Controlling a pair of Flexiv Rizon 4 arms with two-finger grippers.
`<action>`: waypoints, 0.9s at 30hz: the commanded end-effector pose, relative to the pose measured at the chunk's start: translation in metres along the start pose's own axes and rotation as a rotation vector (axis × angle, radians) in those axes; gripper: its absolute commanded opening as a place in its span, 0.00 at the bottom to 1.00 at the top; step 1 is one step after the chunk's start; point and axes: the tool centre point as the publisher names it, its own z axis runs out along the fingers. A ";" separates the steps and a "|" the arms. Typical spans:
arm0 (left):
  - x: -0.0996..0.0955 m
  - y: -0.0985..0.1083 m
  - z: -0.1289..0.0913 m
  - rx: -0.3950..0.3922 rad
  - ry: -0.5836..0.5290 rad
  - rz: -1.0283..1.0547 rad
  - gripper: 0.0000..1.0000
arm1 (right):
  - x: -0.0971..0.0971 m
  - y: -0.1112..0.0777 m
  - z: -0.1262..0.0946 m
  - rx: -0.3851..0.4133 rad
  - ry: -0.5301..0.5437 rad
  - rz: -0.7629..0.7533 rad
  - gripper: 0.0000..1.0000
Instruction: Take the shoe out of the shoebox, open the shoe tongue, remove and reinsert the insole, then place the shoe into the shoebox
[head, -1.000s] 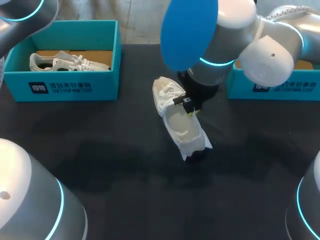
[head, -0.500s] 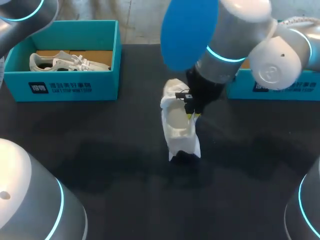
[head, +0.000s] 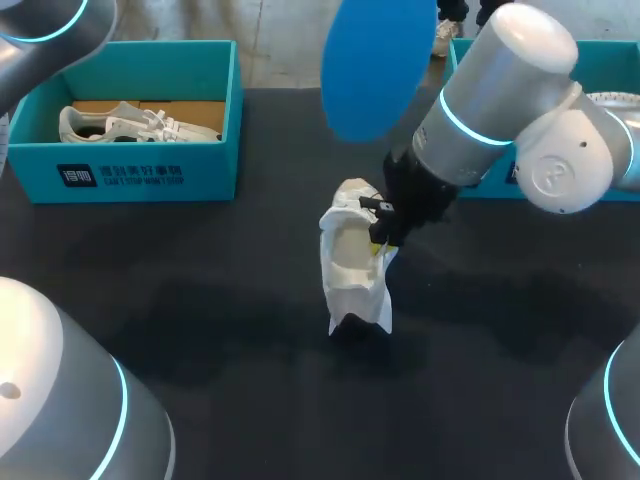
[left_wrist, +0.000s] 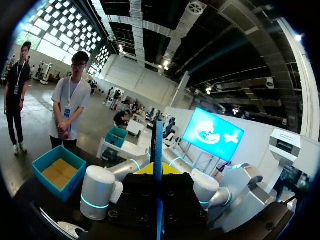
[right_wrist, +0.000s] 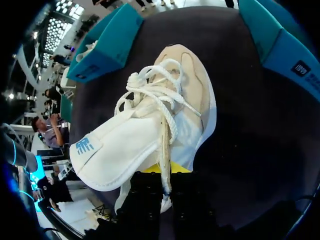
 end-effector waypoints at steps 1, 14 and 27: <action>0.000 0.000 0.000 -0.001 -0.001 0.000 0.00 | 0.000 0.005 0.006 0.016 0.018 -0.008 0.00; 0.000 0.000 0.000 -0.001 -0.001 0.000 0.00 | -0.012 0.028 0.017 0.048 0.057 -0.051 0.00; 0.000 0.000 0.000 -0.001 -0.001 0.000 0.00 | -0.019 0.029 0.029 0.079 0.104 -0.053 0.00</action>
